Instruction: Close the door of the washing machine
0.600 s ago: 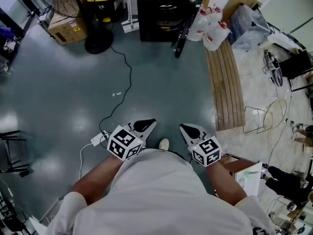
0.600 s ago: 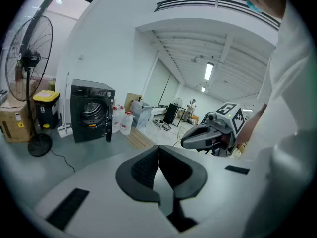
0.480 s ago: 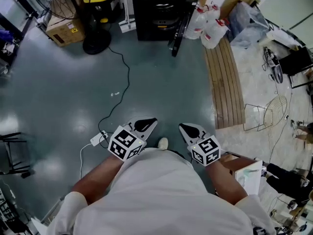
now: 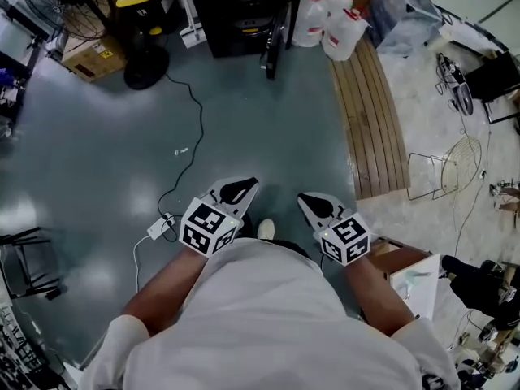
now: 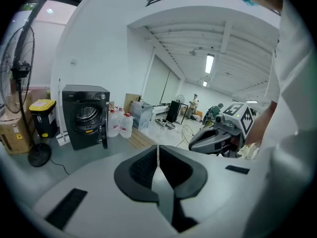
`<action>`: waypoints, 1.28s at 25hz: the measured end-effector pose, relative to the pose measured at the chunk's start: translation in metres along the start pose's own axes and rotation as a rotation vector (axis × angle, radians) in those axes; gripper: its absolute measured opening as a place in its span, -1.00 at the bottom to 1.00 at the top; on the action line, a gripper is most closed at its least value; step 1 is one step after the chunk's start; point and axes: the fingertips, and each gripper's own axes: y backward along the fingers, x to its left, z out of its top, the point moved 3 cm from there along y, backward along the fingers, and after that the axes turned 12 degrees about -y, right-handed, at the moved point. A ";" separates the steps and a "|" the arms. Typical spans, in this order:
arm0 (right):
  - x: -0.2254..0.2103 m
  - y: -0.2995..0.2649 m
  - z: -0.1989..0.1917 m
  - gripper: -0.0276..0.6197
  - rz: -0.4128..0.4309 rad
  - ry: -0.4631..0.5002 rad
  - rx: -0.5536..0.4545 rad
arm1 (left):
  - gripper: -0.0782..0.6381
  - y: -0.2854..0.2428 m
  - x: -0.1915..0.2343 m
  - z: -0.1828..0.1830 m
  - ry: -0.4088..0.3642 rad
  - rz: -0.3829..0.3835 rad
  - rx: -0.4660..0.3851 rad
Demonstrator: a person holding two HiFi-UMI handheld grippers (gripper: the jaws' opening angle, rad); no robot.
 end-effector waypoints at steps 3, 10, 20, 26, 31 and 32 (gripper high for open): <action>-0.019 0.000 0.004 -0.80 -0.013 -0.032 0.000 | -0.72 -0.020 0.004 0.007 0.001 -0.012 0.023; -0.072 -0.018 0.024 -0.76 -0.047 -0.059 0.023 | -0.72 -0.081 0.045 0.019 -0.016 -0.062 0.034; -0.148 -0.050 0.135 -0.72 -0.155 -0.045 -0.001 | -0.58 -0.173 0.142 0.069 -0.027 -0.109 0.035; -0.186 -0.055 0.172 -0.75 -0.165 -0.041 0.004 | -0.58 -0.215 0.179 0.082 0.055 -0.079 0.054; -0.238 -0.074 0.192 -0.76 -0.132 -0.058 0.024 | -0.58 -0.257 0.213 0.082 0.093 -0.033 0.086; -0.248 -0.077 0.196 -0.76 -0.117 -0.055 0.035 | -0.58 -0.264 0.218 0.081 0.105 -0.010 0.099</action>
